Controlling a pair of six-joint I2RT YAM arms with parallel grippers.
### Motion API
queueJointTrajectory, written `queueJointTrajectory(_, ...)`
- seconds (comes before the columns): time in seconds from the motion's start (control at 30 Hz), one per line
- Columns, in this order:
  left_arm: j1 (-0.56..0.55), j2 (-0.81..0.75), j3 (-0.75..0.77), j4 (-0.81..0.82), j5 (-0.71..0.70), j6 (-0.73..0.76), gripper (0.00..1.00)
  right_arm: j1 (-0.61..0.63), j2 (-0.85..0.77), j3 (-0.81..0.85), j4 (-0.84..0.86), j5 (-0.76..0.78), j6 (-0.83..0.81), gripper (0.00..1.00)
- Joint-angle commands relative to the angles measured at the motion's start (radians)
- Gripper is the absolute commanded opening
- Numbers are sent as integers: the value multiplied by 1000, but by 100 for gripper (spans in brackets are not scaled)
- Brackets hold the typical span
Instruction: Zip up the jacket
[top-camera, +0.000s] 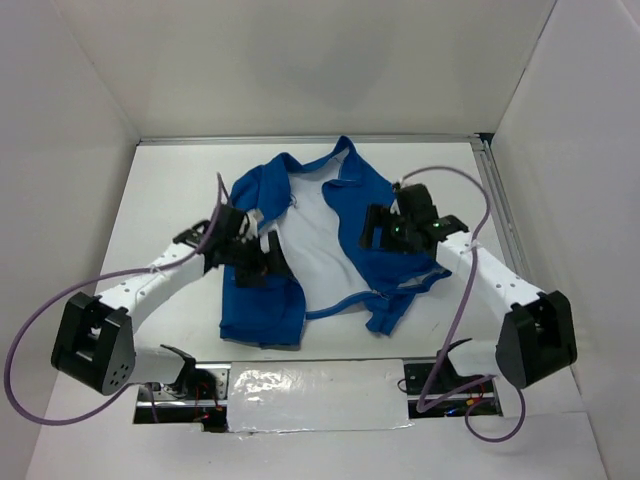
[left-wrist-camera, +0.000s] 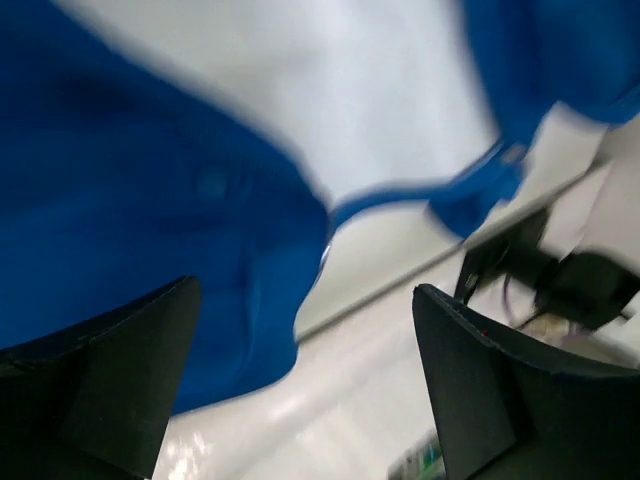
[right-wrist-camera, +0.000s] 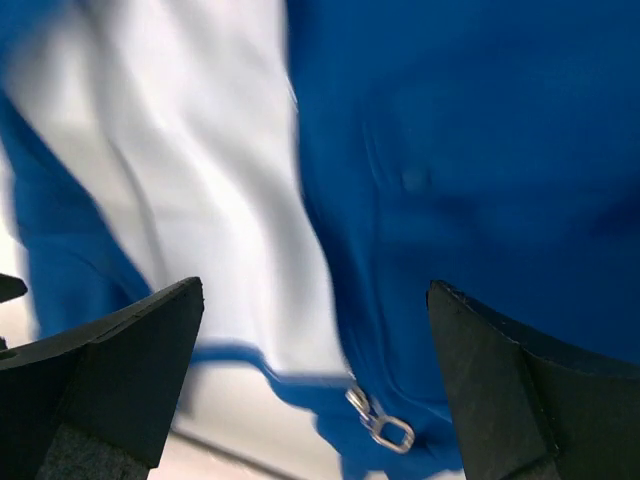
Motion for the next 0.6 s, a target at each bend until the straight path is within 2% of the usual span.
queueJointTrajectory(0.0, -68, -37, -134, 124, 82, -63, 99, 14, 42, -111, 106, -156, -47, 100)
queueJointTrajectory(0.1, -59, 2, -180, 187, 105, -68, 99, 7, 121, -114, 123, -211, -30, 100)
queueJointTrajectory(0.23, 46, 142, -188, 287, 183, -37, 99, 2, 274, -104, 173, -237, -10, 100)
queueJointTrajectory(0.37, 146, 365, -88, 304, 168, -5, 99, 13, 369, -42, 182, -257, 0, 97)
queueJointTrajectory(0.57, 264, 536, 100, 275, 209, 46, 99, 42, 379, 43, 163, -202, -4, 95)
